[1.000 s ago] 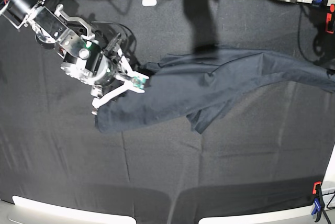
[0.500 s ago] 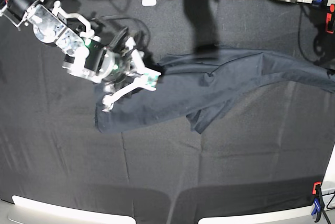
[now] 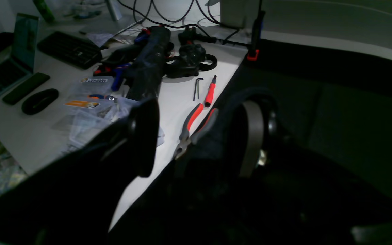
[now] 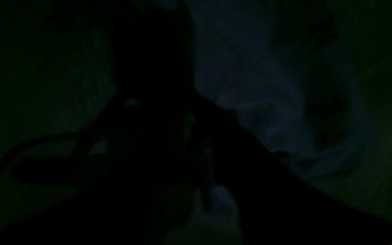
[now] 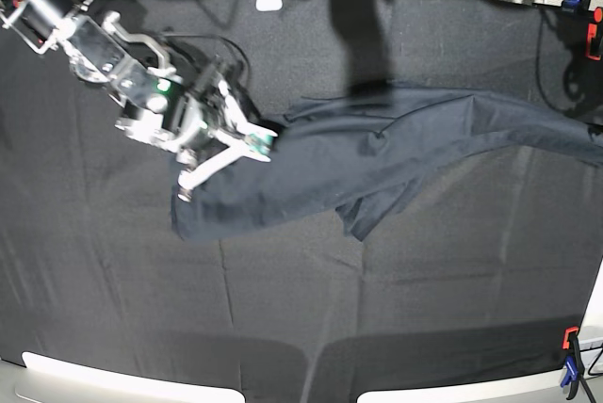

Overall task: Layout the t-shirt on the table in an organized manner, then fold the t-shirt properly
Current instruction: 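Pull the held shirt edge with the right gripper away from the left gripper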

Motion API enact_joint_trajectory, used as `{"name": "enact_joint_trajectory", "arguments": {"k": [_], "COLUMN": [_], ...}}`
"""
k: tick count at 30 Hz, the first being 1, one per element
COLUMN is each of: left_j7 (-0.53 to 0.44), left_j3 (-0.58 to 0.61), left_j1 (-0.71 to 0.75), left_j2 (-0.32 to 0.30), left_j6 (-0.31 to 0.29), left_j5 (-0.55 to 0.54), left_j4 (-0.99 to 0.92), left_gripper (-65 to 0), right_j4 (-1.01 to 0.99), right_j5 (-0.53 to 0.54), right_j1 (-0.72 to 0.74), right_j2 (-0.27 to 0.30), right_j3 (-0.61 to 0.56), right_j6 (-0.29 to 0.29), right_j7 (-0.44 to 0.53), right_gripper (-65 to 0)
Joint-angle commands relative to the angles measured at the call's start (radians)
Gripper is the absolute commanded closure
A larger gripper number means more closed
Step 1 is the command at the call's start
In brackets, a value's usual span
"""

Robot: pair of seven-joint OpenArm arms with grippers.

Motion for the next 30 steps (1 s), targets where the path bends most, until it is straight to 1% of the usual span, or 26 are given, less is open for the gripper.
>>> {"name": "enact_joint_trajectory", "arguments": {"k": [1,2,3,6,8,11,13,14,17,21,22,24,27,30], "left_j7": [-0.031,-0.031,-0.030,-0.018,-0.015,-0.015,-0.010,-0.006,-0.005,-0.006,-0.005,-0.005,-0.004,0.005], "left_j3": [-0.005,-0.005,-0.005,-0.005,-0.005,-0.005,-0.005,-0.005,-0.005,-0.005,-0.005,-0.005,-0.005,-0.005], "left_j1": [-0.002,-0.002,-0.001,0.001,0.001,0.001,0.001,0.001,0.001,0.001,0.001,0.001,0.003,0.005], "left_j2": [-0.014,-0.014,-0.014,-0.014,-0.014,-0.014,-0.014,-0.014,-0.014,-0.014,-0.014,-0.014,-0.014,-0.014], "left_j6": [0.006,0.006,0.006,0.006,0.006,0.006,0.005,-0.008,-0.059,-0.065,-0.065,-0.065,-0.065,-0.065], "left_j5": [0.003,0.003,0.003,0.002,0.002,-0.019,-0.053,-0.065,-0.096,-0.110,-0.110,-0.111,-0.110,-0.110], "left_j4": [0.014,0.014,0.014,0.014,0.014,0.014,0.014,0.014,0.013,0.013,0.013,0.013,0.013,0.013], "left_gripper": [-30.9,-30.9,-30.9,-30.9,-30.9,-30.9,-30.9,-30.9,-30.9,-30.9,-30.9,-30.9,-30.9,-30.9], "right_j4": [0.015,0.015,0.015,0.004,-0.034,-0.165,-0.294,-0.362,-0.592,-0.896,-0.969,-1.097,-1.218,-1.254], "right_j5": [-0.014,-0.014,-0.014,-0.024,-0.024,-0.024,-0.041,-0.062,-0.107,-0.151,-0.155,-0.154,-0.154,-0.154], "right_j1": [0.040,0.058,0.079,0.151,0.206,0.294,0.352,0.378,0.459,0.565,0.593,0.647,0.711,0.750], "right_j2": [0.001,-0.008,-0.017,-0.055,-0.084,-0.143,-0.190,-0.214,-0.297,-0.414,-0.441,-0.491,-0.545,-0.571], "right_j3": [0.010,0.010,0.010,0.011,0.011,0.011,0.011,0.011,0.015,0.053,0.074,0.128,0.225,0.315], "right_j6": [-0.018,-0.022,-0.031,-0.083,-0.103,-0.130,-0.150,-0.161,-0.261,-0.377,-0.401,-0.431,-0.501,-0.573], "right_j7": [0.031,0.038,0.039,0.039,0.040,0.051,0.085,0.104,0.174,0.274,0.301,0.352,0.410,0.428], "right_gripper": [-3.6,0.0,0.0,0.0,0.0,0.0,0.0,0.0,0.0,0.0,0.0,0.0,0.0,0.0]}}
